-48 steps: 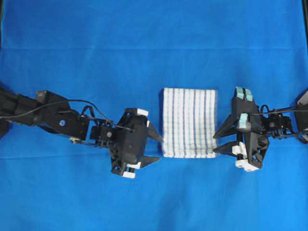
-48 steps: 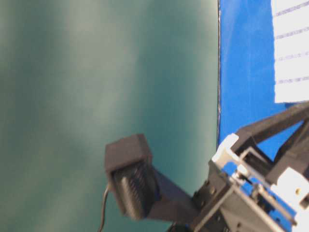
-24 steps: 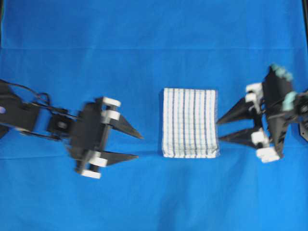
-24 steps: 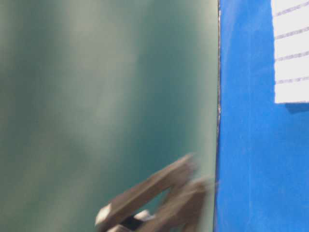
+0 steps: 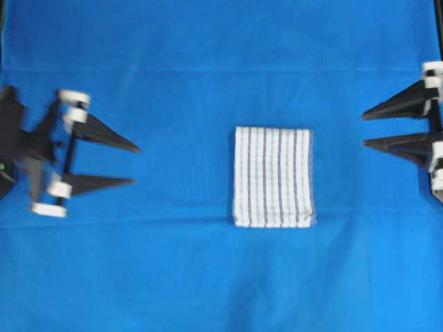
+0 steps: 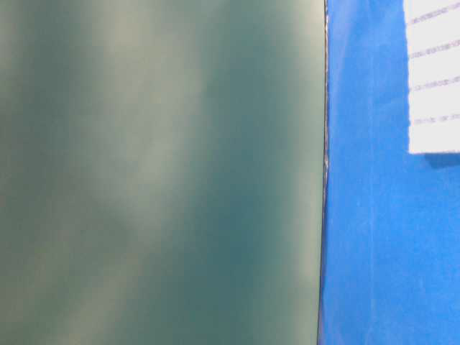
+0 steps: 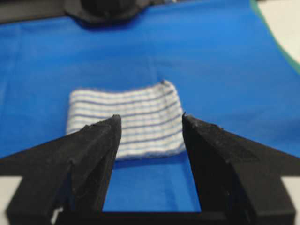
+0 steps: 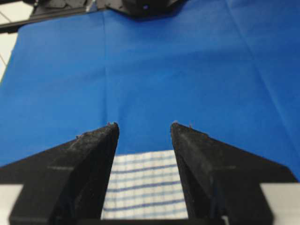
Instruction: Fold a vertical towel.
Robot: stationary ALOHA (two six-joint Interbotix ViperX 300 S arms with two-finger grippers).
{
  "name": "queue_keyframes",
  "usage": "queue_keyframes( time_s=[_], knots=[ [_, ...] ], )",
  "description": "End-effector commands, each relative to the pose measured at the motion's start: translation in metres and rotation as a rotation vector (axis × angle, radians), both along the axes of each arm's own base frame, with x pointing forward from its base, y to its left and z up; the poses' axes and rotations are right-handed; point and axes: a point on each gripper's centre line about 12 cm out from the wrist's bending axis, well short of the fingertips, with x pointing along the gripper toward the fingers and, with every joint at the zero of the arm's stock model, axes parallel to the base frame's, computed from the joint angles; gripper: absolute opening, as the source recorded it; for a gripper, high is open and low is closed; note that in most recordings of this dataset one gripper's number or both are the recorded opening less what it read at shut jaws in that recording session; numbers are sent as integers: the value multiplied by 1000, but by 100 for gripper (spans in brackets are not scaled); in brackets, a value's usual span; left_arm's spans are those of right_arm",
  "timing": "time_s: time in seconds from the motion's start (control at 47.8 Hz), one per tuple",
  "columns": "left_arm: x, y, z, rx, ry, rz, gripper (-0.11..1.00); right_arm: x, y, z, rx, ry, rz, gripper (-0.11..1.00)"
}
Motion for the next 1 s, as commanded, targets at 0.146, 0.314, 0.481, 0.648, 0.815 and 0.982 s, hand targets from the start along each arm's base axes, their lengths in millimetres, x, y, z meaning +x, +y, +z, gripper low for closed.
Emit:
queue_keyframes(
  time_s=[0.146,0.314,0.481,0.648,0.815,0.982],
  knots=[
    [-57,11,0,-29,-130,23,52,-31,-2,0,-47,-86,-13,55],
    [-87,18,-14,-58,-155,51,52,-43,-9,-21,-39,-76,-64,55],
    [-101,26,-31,-90,-76,106,52,-49,-15,-47,-16,-44,-113,55],
    [-103,31,-42,-105,-29,143,52,-48,-15,-60,-7,-7,-115,55],
    [-103,33,-49,-104,-8,163,51,-48,-15,-60,-7,-4,-115,55],
    [-104,34,-50,-104,-7,169,51,-48,-15,-61,-6,2,-116,55]
  ],
)
